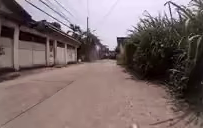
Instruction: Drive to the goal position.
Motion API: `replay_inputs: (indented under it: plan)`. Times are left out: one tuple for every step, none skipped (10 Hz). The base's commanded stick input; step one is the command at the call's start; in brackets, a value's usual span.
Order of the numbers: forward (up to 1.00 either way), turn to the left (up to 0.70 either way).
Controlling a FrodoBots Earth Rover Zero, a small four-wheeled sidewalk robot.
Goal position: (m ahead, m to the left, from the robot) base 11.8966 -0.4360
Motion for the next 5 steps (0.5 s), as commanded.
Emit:
replay_inputs:
  plan:
    - [1.00,0.01]
    - [1.00,0.01]
    - [1.00,0.01]
    - [1.00,0.01]
    - [1.00,0.01]
